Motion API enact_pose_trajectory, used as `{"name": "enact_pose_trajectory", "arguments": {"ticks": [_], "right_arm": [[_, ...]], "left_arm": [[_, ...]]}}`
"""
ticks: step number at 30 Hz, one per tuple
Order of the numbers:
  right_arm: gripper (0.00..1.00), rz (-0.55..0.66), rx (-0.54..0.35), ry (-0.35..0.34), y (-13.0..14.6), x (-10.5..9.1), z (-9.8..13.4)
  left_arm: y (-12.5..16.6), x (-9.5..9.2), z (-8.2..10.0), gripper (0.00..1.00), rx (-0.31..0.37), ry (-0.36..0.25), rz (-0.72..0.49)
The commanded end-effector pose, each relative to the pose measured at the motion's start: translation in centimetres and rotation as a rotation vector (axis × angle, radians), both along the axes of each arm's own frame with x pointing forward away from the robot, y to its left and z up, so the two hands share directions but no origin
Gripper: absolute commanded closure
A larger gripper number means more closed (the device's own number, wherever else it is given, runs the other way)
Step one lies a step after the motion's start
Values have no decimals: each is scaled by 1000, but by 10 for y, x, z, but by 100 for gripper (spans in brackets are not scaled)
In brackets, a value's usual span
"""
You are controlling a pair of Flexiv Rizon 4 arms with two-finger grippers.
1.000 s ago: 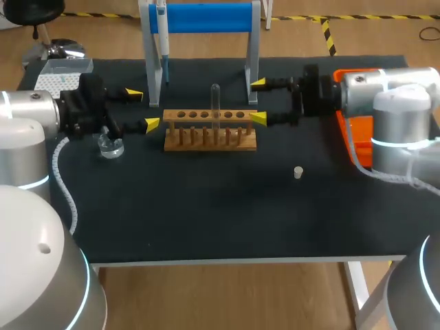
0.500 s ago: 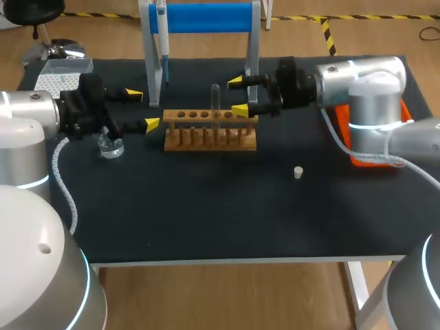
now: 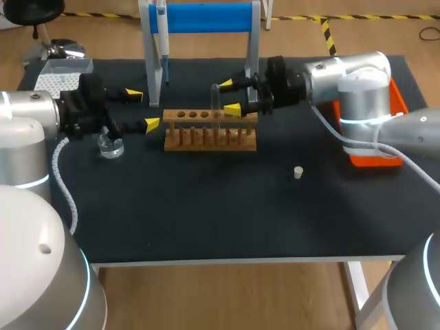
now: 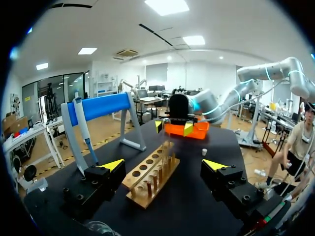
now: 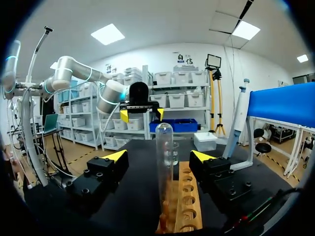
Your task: Invert the test tube, pick up the pipette, mount the tip to pipette, aspirate from beaker and dispense into the tube, eject the tip, return the pipette, and cap with the stopper.
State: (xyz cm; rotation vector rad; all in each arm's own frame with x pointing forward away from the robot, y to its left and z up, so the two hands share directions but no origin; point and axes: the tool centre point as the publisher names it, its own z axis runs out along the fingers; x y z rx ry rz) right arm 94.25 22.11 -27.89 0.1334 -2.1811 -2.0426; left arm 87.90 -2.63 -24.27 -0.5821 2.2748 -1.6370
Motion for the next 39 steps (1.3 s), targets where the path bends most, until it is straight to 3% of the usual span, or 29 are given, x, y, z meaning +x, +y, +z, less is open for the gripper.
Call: {"name": "enact_pose_trajectory", "arguments": {"ticks": [1,6,16,25,39], "right_arm": [[18,15,6,2,4,6,-4],[18,11,10,-1,9,7,-4],[27,19,10,-44,22,-1,-2],[50,14,13,-51,25,-5,-2],[56,-4,25,-44,27,-7,-2]], "left_arm": [[0,-1,0,0,-1,-2,1],[0,-1,0,0,-1,-2,1],[0,-1,0,0,-1,-2,1],[0,-1,0,0,-1,-2,1],[0,-1,0,0,-1,-2,1]]}}
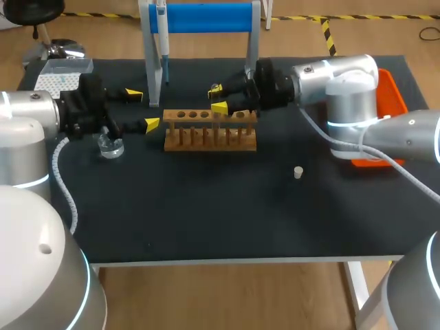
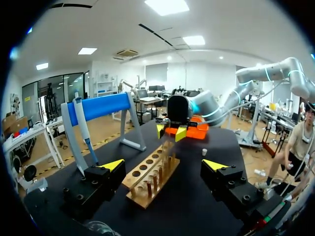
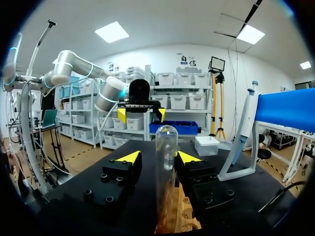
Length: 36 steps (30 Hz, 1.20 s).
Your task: Invert the test tube, pick up the pipette, mount the tip to pipette, aspirate from beaker and dispense into the tube, eject the tip, return the pipette, and cap with the stopper.
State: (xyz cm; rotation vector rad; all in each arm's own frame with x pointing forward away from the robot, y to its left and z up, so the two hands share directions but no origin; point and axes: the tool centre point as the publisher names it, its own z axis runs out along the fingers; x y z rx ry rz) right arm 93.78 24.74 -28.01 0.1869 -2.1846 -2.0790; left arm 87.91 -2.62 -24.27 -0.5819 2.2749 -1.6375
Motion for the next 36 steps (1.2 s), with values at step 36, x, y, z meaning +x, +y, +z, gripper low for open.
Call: {"name": "enact_pose_trajectory", "arguments": {"ticks": [36], "right_arm": [[57,-53,21,21,3,4,-2]], "left_arm": [[0,-1,0,0,0,-2,1]]}}
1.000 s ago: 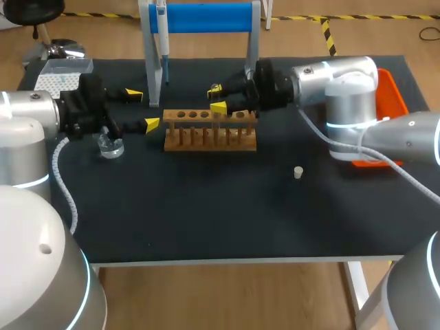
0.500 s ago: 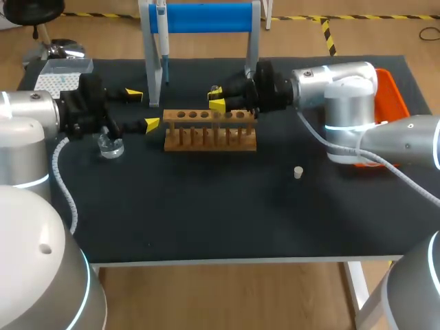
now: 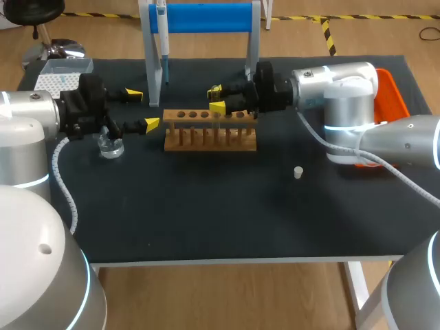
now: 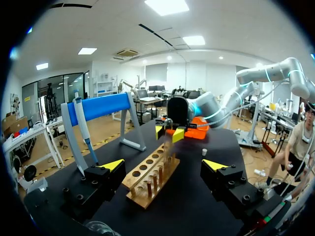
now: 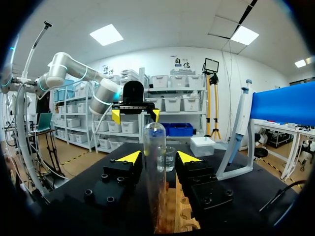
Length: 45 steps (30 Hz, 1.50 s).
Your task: Invert the test tube, pick up the pipette, mount the tip to pipette, aspirate from beaker and dispense into the tube, eject the tip, return the pipette, and cap with the stopper.
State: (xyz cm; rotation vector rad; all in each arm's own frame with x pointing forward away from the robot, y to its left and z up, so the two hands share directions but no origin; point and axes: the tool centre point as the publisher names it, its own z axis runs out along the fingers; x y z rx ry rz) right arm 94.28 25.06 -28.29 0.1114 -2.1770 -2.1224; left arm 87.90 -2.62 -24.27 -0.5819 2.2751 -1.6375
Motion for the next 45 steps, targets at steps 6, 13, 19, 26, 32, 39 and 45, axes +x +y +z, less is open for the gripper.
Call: {"name": "enact_pose_trajectory", "arguments": {"ticks": [6,13,19,26,32,39,45], "right_arm": [[58,-2,3,2,2,0,0],[67,-2,7,7,3,0,0],[100,-6,8,10,3,0,0],[100,-16,18,18,1,-2,5],[100,-15,27,11,0,-2,17],[100,-18,23,0,-2,0,28],[100,-28,17,-8,-5,1,33]], "left_arm": [[0,-1,0,0,0,-2,1],[0,-1,0,0,0,-2,1],[0,-1,0,0,0,-2,1],[0,-1,0,0,0,-2,1],[0,-1,0,0,0,-2,1],[0,-1,0,0,0,-2,1],[0,-1,0,0,0,-2,1]]}}
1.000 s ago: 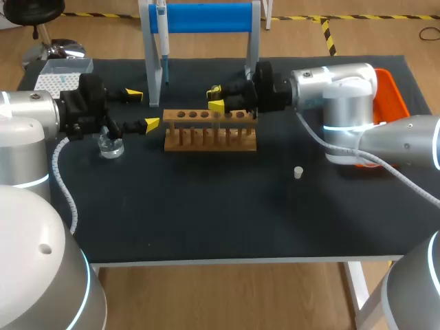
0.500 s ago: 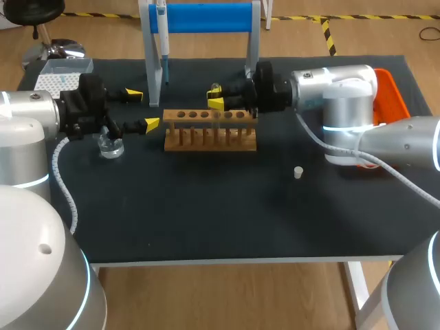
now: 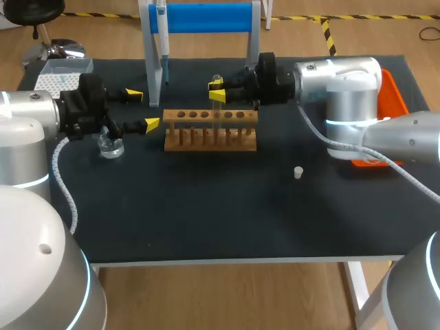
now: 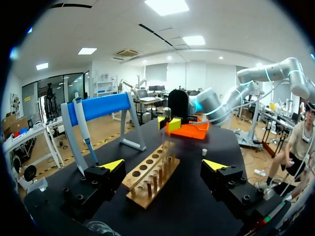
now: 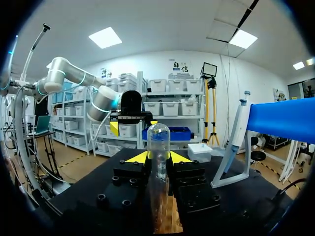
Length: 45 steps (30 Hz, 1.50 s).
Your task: Invert the test tube, pick up the pipette, mount the tip to pipette, aspirate from beaker and dispense into the tube, eject the tip, return the pipette, and cap with the stopper.
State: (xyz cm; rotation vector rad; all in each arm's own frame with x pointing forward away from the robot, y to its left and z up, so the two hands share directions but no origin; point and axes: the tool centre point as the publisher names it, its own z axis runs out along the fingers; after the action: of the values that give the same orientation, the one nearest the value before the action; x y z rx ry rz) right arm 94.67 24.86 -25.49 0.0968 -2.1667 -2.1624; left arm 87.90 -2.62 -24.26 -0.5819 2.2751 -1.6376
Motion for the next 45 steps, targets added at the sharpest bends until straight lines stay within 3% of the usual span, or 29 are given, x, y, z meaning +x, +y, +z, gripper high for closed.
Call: {"name": "enact_pose_trajectory", "arguments": {"ticks": [1,23,33,45], "right_arm": [[100,-8,-7,-3,-3,-3,6],[100,-16,-9,-19,-1,-6,42],[100,-30,-17,-18,-11,-26,69],[100,-30,-17,-18,-11,-26,69]], "left_arm": [[0,-1,0,0,0,-2,1],[0,-1,0,0,0,-2,1],[0,-1,0,0,0,-2,1],[0,-1,0,0,0,-2,1]]}}
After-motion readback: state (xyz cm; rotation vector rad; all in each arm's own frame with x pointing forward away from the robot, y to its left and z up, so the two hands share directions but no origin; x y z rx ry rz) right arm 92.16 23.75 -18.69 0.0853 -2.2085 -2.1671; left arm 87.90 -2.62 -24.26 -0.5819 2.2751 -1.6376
